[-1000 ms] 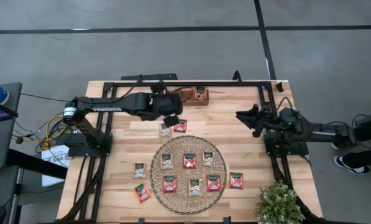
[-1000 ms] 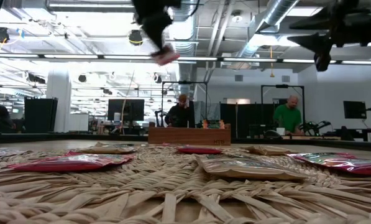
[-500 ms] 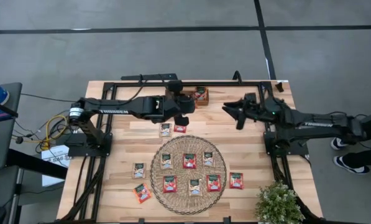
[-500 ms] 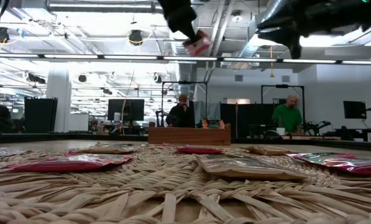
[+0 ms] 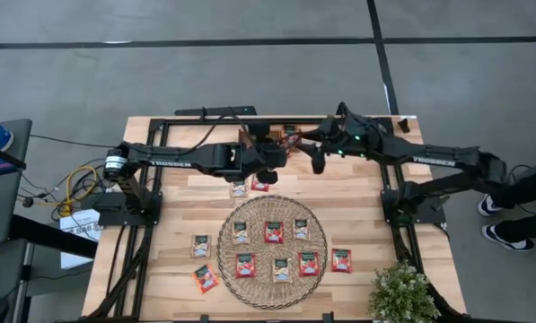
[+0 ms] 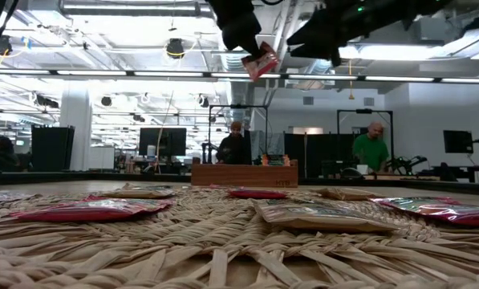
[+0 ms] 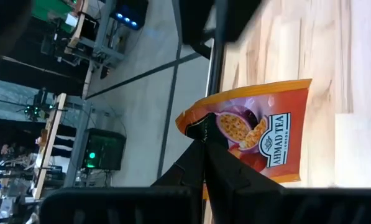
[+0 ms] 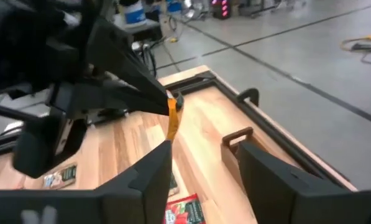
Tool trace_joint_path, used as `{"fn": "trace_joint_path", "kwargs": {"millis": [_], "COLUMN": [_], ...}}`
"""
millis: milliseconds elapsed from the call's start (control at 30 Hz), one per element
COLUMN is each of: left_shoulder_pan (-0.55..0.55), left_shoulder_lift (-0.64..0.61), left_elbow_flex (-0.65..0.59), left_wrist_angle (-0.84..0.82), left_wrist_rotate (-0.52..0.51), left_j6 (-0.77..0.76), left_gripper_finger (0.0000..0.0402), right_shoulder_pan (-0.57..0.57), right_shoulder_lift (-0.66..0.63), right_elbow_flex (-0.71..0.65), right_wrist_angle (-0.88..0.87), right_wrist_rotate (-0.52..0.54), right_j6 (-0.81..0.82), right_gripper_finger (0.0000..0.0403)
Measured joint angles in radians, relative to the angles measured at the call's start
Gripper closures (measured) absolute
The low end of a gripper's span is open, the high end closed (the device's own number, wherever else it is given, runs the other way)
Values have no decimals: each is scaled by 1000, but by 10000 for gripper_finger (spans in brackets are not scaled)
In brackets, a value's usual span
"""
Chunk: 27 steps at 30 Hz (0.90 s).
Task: Pick & Place Tea
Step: Put the orange tea bag into the right section of the wooden organizer
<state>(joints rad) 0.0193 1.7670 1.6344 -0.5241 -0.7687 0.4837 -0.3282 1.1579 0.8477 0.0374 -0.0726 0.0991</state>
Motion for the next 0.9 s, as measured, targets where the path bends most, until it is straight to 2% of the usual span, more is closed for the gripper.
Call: {"fn": "trace_joint_path", "kwargs": {"millis": [200,433,667,900], "left_shoulder_pan": [0,0,9,14], "left_shoulder_lift": [-1,-2,-2,-2], "left_elbow_flex": [0,0,0,0], "left_wrist_angle": [11,3,-54,-65], "left_wrist_rotate": [12,30,-9,-10], "left_j6": [-1,-2,-2,-2], "left_gripper_finger": [401,401,401,401], "right_shoulder_pan": [-27,-29,-29,-27], "right_shoulder_lift": [102,158,144,138], "right_elbow_flex": [70,128,153,157], "right_wrist_angle": [5,4,-87,-89], "right_wrist_rotate": [-62,-116,-123,-139], "right_j6": [-26,-45,-57,-48], "right_gripper_finger": [193,194,202,200]}}
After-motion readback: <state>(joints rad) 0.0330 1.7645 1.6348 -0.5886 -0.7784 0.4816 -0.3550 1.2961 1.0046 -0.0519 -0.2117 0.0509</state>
